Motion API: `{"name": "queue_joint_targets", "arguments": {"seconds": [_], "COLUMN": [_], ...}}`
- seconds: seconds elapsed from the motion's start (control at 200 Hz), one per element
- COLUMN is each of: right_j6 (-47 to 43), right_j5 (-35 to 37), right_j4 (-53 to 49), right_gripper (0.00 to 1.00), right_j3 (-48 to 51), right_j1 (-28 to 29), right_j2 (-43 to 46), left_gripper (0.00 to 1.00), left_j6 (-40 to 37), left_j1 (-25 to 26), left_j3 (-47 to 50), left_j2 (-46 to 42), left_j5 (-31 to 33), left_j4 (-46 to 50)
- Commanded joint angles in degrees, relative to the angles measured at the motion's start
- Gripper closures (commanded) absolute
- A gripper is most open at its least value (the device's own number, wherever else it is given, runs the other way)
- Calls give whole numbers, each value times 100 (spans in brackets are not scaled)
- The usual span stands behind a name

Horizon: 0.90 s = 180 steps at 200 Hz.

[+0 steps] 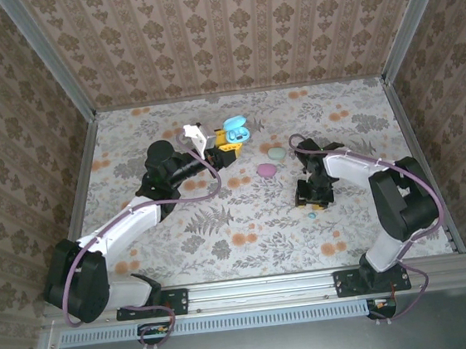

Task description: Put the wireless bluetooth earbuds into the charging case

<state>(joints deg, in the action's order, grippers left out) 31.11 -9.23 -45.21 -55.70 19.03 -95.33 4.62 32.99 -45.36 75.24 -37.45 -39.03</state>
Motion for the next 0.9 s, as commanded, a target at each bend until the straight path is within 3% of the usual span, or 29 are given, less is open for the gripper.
{"name": "queue_joint_targets", "arguments": {"seconds": [0.0,0.64,0.895], "right_j6": [-188,-169,-219], "right_j5": [-114,-91,-7], "right_j4": [-212,-628,-801], "right_gripper": [56,57,63], "right_j3": [-110,94,25], "right_j1": [31,49,117], "right_j2": [-100,160,86], "left_gripper": [70,70,70], "left_j6": [-132,-130,-132], "left_j1": [23,23,23], "left_j3": [-73,-20,-24], "left_j2": [-184,-221,-238], "left_j5": [3,26,23], "left_j4": [-105,-134,-114]}}
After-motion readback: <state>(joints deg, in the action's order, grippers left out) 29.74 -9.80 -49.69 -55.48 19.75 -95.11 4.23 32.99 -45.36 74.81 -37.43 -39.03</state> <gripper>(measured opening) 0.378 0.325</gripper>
